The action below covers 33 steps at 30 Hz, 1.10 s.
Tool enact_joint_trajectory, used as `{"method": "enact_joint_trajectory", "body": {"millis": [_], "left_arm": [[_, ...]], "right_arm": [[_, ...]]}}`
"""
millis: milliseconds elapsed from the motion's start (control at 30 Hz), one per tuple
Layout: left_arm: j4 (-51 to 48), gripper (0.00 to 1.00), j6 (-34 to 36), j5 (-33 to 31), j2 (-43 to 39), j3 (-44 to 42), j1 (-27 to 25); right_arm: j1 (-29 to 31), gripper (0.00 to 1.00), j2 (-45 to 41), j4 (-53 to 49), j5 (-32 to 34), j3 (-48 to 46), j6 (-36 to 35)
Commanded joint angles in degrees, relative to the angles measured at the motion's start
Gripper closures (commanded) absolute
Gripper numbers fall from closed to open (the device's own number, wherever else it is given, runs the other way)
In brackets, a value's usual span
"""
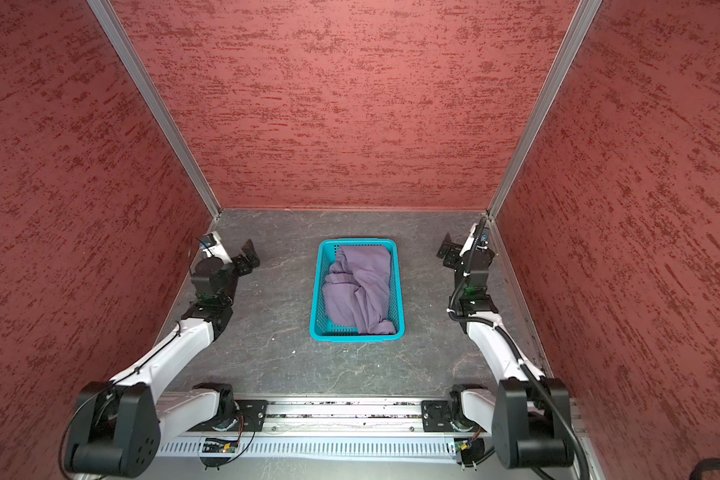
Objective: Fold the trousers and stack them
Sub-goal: 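Raise both grippers from rest and move them toward the teal basket, then grasp the purple trousers with the right gripper while the left gripper nears the basket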
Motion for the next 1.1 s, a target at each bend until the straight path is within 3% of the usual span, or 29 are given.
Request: {"method": "enact_joint_trajectory", "body": {"millis": [0, 67, 133, 233, 433, 600, 833, 967, 1067], "left_arm": [[-29.58, 0.01, -23.20, -4.63, -3.65, 4.93, 1.35], [-35.75, 0.01, -25.86, -2.23, -5.75, 5.72, 1.62], [-34.81, 0.00, -24.40, 0.94, -8.01, 3.48, 1.64], [-29.40, 0.01, -17.45, 13.16, -8.56, 0.28, 2.62], [-33.64, 0.01, -17.04, 27.26, -2.11, 3.12, 1.30], [-34.21, 0.00, -19.44, 24.27, -0.02, 1.98, -7.13], [-34.47, 0.06, -22.41, 20.75, 2.55, 3.75, -19.52], [-35.81, 0.12, -23.03, 19.12, 7.20, 5.53, -24.32], [-34.87, 0.13, -23.69, 20.98, 10.00, 5.97, -27.23]], "right_arm": [[7.39, 0.01, -4.13, -9.70, 7.20, -0.58, -0.50], [10.56, 0.01, -4.20, -14.76, 8.23, 2.26, 1.56], [13.67, 0.01, -2.01, -21.71, 8.29, 6.21, 5.59], [17.81, 0.01, 4.05, -31.35, 5.97, 12.61, 10.44], [33.14, 0.01, 14.46, -37.12, 5.87, 18.70, 9.40], [40.09, 0.03, 18.30, -34.48, -2.36, 18.68, 10.51], [41.03, 0.06, 23.98, -30.11, -8.63, 16.40, 8.09], [39.54, 0.58, 31.92, -27.34, -11.89, 19.85, 5.95], [37.86, 0.88, 36.88, -28.15, -12.55, 24.48, 8.06]]}}
